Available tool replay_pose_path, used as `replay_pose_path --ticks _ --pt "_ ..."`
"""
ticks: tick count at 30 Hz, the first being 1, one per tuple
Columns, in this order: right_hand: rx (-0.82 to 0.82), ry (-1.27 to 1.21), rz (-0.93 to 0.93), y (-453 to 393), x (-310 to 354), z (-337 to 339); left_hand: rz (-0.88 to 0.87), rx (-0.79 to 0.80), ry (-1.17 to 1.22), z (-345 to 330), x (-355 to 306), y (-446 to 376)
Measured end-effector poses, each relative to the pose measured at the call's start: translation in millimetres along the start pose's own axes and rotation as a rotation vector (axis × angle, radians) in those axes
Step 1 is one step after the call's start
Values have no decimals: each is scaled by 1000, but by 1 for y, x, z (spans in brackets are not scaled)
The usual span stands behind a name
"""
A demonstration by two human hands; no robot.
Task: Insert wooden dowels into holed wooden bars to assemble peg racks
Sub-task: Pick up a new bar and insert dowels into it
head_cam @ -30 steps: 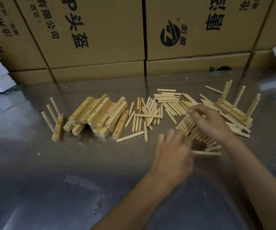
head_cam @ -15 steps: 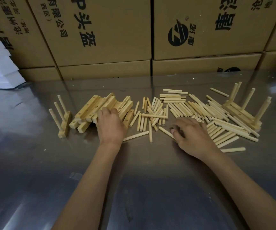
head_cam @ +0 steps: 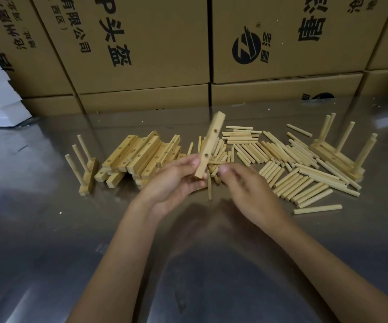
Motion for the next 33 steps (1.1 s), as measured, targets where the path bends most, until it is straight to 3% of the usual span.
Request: replay_pose_path --ticks 3,7,10,16,20,29,33 --pt "-66 -376 -307 -4 -4 6 40 191 -100 -18 9 7" --pt "-72 -388 -390 -6 -7 12 131 381 -254 -30 26 15" --pt "-48 -263 -293 -4 -3 9 135 274 -231 -31 28 10" --pt "-14 240 144 -6 8 15 84 105 -96 -26 29 3" --pt "172 614 111 -7 -24 11 82 56 -25 -17 21 1" --pt "-45 602 -78 -17 -51 37 92 61 -61 -18 22 4" --pt "-132 301 -95 -23 -45 50 103 50 -86 -18 25 3"
Point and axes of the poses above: each hand's wrist, its own y-axis away from the middle knuckle, its own z-axis out of the back of the hand, x = y × z, the point moved 6 cm from there along -y, towards the middle knuckle, and after that the axes turned 10 degrees about -x, right-handed, at the moved point
